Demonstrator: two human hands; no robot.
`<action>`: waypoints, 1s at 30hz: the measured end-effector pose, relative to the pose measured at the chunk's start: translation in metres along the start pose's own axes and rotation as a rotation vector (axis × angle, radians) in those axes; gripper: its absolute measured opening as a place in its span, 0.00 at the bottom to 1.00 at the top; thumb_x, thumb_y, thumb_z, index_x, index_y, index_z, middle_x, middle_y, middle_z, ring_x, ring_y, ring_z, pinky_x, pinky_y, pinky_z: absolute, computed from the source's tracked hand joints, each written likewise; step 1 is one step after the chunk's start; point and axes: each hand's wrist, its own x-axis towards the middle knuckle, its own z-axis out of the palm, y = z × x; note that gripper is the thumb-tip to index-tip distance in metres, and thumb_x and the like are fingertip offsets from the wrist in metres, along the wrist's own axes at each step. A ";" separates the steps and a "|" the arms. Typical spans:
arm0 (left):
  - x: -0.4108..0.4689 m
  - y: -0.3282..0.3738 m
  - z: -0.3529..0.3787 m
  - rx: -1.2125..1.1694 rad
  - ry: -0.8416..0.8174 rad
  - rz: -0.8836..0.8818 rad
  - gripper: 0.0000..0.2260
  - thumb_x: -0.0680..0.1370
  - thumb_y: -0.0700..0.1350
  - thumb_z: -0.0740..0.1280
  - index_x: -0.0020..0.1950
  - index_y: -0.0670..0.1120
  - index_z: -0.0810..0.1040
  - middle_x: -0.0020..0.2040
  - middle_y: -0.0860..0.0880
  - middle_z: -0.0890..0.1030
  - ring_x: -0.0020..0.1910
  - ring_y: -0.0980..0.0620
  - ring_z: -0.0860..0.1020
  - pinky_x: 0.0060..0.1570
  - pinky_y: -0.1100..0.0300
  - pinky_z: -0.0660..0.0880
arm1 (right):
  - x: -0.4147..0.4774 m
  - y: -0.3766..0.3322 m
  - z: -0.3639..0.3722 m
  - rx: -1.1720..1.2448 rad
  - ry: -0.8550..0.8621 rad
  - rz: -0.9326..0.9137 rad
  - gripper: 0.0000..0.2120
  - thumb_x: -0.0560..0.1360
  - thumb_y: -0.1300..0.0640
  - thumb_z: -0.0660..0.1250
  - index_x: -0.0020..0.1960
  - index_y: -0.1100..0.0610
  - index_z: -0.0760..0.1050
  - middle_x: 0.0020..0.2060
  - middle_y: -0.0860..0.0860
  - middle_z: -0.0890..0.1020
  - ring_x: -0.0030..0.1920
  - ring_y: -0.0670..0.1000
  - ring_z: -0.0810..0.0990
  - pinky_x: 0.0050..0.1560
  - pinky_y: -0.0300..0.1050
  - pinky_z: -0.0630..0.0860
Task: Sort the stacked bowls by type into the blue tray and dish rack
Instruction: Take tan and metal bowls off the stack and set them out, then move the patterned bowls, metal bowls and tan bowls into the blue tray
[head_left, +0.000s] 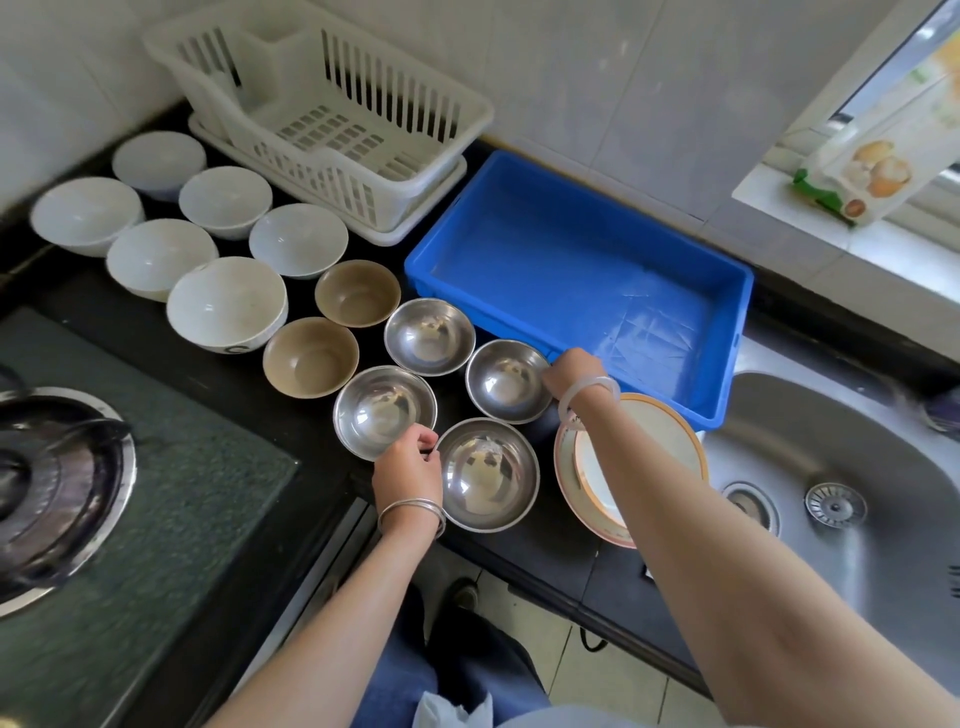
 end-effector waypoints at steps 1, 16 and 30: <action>0.000 0.000 0.000 0.010 -0.001 0.008 0.08 0.74 0.34 0.64 0.47 0.45 0.78 0.47 0.48 0.83 0.44 0.48 0.80 0.42 0.58 0.75 | -0.003 0.000 -0.001 -0.006 0.006 -0.008 0.08 0.74 0.62 0.57 0.36 0.60 0.69 0.30 0.53 0.70 0.28 0.52 0.67 0.26 0.41 0.60; -0.005 0.060 0.024 -0.092 -0.297 0.163 0.08 0.76 0.42 0.64 0.53 0.47 0.79 0.50 0.49 0.82 0.48 0.54 0.79 0.46 0.63 0.72 | -0.079 0.114 -0.026 0.276 0.499 0.002 0.15 0.76 0.61 0.61 0.61 0.59 0.76 0.57 0.58 0.81 0.57 0.59 0.77 0.54 0.48 0.71; -0.039 0.098 0.084 0.058 -0.533 0.160 0.14 0.77 0.43 0.61 0.61 0.45 0.75 0.55 0.45 0.81 0.53 0.46 0.78 0.54 0.51 0.75 | -0.109 0.165 -0.006 0.720 0.357 0.295 0.18 0.76 0.60 0.63 0.65 0.54 0.72 0.54 0.56 0.82 0.53 0.56 0.80 0.55 0.48 0.76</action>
